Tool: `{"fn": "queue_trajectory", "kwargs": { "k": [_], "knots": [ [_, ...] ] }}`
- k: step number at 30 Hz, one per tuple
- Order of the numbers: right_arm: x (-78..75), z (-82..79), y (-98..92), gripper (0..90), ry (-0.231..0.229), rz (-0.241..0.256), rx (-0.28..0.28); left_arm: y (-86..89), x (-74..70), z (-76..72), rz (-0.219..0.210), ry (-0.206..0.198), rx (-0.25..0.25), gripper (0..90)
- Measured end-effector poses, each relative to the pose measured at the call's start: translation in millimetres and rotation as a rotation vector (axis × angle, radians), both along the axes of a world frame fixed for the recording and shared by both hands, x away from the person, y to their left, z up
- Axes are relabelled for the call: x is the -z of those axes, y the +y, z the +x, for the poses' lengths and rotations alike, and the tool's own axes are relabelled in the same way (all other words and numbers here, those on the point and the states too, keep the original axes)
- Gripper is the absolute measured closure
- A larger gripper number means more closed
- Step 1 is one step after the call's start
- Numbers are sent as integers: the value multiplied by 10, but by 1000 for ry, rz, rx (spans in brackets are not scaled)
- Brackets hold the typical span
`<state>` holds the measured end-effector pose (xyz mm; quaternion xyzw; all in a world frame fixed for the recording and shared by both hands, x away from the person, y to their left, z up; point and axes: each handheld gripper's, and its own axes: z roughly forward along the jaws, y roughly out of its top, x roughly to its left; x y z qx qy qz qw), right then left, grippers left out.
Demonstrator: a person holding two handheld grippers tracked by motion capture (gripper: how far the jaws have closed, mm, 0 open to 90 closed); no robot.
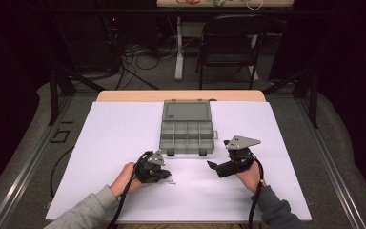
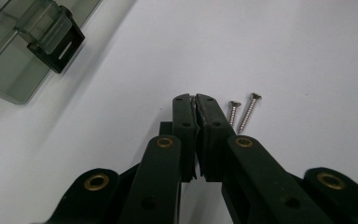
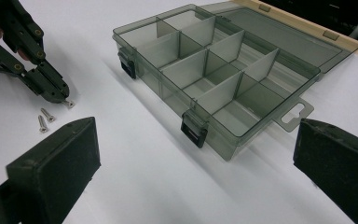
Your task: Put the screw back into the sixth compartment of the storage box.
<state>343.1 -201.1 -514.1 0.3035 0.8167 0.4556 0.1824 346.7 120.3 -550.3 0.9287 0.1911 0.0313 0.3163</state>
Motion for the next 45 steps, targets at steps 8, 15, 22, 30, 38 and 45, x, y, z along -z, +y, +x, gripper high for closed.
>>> {"fn": "queue_trajectory", "kwargs": {
  "k": [8,15,22,30,38,45],
  "knots": [
    [3,8,-17,0,-4,3,5,27,-18,-1,-17,12,-3,879],
    [4,9,-16,0,-5,2,3,62,-91,-12,-43,-14,-18,879],
    [10,16,-16,0,-3,-3,11,86,-143,-12,-54,-29,-18,879],
    [8,18,-25,0,-6,13,12,81,-226,-13,-70,-43,-13,878],
    [14,26,-25,0,-1,1,15,51,-272,-1,-74,-60,2,879],
    [17,30,-34,0,4,1,17,14,-298,25,-74,-70,7,878]
  ]
}}
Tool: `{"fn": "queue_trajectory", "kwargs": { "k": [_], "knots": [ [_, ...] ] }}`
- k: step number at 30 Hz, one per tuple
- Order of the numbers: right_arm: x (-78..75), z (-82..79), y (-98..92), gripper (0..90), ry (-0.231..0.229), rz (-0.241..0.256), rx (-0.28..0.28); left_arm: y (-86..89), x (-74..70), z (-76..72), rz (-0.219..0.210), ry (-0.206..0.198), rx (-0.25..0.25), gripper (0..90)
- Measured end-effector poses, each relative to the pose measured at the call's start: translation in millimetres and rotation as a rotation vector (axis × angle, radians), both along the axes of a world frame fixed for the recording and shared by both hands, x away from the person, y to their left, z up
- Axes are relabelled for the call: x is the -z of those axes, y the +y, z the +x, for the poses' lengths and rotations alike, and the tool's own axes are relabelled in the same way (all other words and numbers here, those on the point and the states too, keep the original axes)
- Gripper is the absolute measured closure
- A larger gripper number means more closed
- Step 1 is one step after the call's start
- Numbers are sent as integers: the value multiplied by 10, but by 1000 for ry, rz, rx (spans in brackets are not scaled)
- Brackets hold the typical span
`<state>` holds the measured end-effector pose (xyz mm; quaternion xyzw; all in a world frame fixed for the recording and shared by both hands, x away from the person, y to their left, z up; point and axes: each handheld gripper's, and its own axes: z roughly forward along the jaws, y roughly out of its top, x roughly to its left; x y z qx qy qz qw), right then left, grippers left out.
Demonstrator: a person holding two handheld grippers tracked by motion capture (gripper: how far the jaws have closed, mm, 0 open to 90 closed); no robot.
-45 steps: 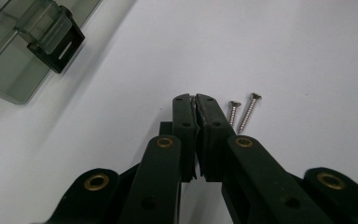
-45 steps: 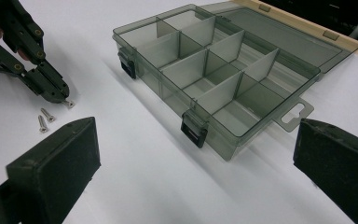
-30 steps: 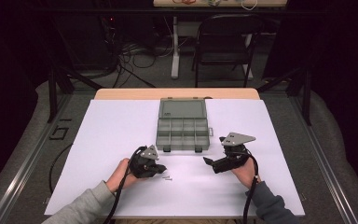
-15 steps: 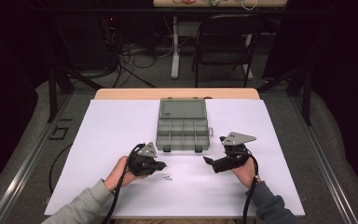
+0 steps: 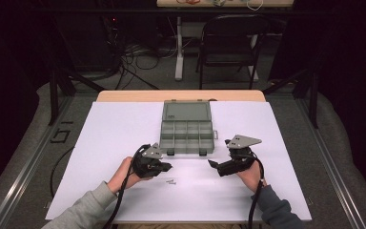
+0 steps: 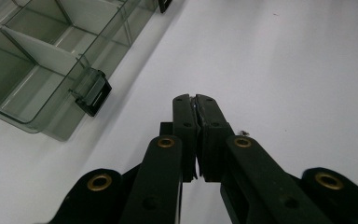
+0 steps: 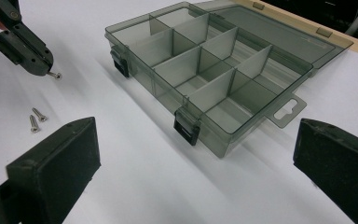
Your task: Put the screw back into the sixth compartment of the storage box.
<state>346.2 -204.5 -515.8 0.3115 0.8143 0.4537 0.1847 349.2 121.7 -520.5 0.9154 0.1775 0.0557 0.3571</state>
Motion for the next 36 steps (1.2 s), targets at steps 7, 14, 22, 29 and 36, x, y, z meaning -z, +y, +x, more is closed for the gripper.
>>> {"fn": "queue_trajectory", "kwargs": {
  "k": [7,14,22,29,36],
  "knots": [
    [3,5,-2,0,-6,4,-1,-21,-52,63,1,-21,-3,878],
    [-1,3,-4,0,-6,3,3,-41,-83,133,4,-32,-5,878],
    [-5,1,-7,0,-6,2,3,-48,-124,182,0,-44,-14,878],
    [-5,4,-11,0,-6,3,8,-52,-165,241,-2,-46,-13,878],
    [-8,3,-15,0,-6,2,10,-78,-191,290,10,-51,-6,878]
  ]
}}
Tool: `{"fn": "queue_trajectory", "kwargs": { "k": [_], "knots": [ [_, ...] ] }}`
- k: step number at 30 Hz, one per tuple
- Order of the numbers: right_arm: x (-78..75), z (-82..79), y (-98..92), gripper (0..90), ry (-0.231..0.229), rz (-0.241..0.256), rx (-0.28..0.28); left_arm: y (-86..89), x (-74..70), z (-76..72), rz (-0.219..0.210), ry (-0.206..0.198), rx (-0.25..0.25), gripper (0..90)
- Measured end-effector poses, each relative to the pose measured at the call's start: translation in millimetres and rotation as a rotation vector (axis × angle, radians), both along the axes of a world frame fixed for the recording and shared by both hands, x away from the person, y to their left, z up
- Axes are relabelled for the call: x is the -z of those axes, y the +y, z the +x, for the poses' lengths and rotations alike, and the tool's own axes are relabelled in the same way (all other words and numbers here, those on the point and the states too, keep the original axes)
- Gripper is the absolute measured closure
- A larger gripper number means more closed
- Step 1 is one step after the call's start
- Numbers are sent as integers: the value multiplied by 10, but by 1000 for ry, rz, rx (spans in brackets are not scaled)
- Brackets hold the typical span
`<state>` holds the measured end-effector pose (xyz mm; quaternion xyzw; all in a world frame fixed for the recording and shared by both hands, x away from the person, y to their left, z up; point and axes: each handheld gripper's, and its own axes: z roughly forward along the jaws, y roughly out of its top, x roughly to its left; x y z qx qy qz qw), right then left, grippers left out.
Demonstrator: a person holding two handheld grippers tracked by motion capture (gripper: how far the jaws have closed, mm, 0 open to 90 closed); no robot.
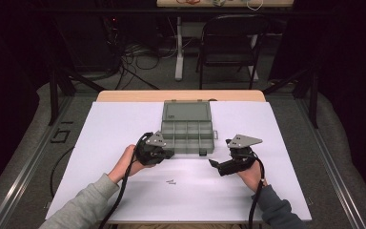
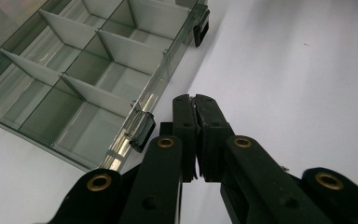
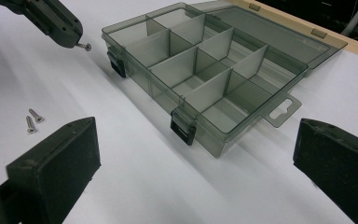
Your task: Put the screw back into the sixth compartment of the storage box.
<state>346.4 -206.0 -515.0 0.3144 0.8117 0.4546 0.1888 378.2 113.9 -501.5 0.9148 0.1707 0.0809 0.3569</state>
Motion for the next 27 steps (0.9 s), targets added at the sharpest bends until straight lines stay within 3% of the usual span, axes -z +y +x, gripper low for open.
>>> {"fn": "queue_trajectory", "kwargs": {
  "k": [15,27],
  "knots": [
    [-6,0,-10,0,2,-3,1,-57,-49,106,-2,-4,4,878],
    [-11,-1,-15,0,-3,2,3,-116,-56,165,22,-3,23,878]
  ]
}}
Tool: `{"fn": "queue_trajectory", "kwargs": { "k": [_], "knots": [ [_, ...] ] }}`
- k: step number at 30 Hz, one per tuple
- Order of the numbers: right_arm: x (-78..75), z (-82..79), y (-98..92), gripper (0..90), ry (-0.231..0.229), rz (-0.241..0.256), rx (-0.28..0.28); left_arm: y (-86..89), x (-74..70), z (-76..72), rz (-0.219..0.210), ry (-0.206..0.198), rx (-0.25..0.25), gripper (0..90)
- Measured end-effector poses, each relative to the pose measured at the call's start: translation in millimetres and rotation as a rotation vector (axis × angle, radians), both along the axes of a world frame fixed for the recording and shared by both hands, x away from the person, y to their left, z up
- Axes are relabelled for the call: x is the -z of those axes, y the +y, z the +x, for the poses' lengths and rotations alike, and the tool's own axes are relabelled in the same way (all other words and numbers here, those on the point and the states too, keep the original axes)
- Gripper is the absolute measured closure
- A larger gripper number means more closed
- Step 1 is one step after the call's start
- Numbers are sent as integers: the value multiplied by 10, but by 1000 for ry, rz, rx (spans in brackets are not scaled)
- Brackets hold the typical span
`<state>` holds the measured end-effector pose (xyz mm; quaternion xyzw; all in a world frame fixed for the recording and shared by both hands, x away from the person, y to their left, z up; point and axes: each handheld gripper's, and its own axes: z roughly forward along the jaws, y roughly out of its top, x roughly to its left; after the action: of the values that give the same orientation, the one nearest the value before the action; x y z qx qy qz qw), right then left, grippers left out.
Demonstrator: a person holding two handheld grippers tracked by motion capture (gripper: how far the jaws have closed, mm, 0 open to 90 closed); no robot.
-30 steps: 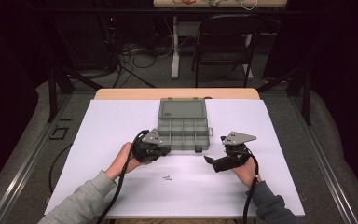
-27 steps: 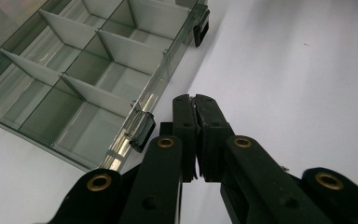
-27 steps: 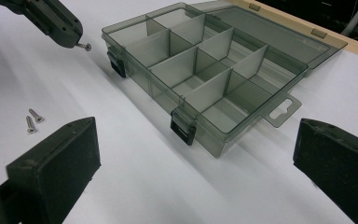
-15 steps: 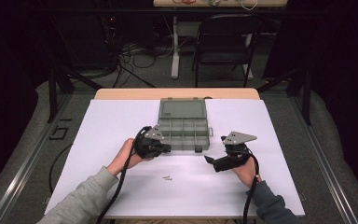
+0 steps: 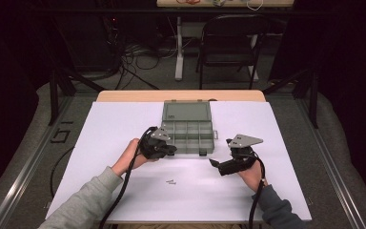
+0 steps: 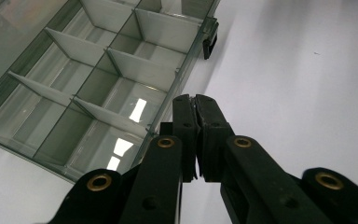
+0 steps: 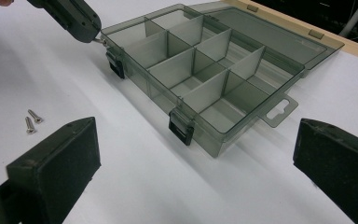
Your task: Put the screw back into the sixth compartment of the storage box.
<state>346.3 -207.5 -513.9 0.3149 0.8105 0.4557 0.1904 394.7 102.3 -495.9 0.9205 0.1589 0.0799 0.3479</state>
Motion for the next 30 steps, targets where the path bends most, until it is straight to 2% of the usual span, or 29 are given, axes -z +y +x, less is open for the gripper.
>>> {"fn": "queue_trajectory", "kwargs": {
  "k": [17,30],
  "knots": [
    [-8,-7,-3,0,-1,8,1,-52,-45,71,7,-11,1,878],
    [-12,-10,-1,0,-4,5,1,-119,-144,180,14,-31,-9,878]
  ]
}}
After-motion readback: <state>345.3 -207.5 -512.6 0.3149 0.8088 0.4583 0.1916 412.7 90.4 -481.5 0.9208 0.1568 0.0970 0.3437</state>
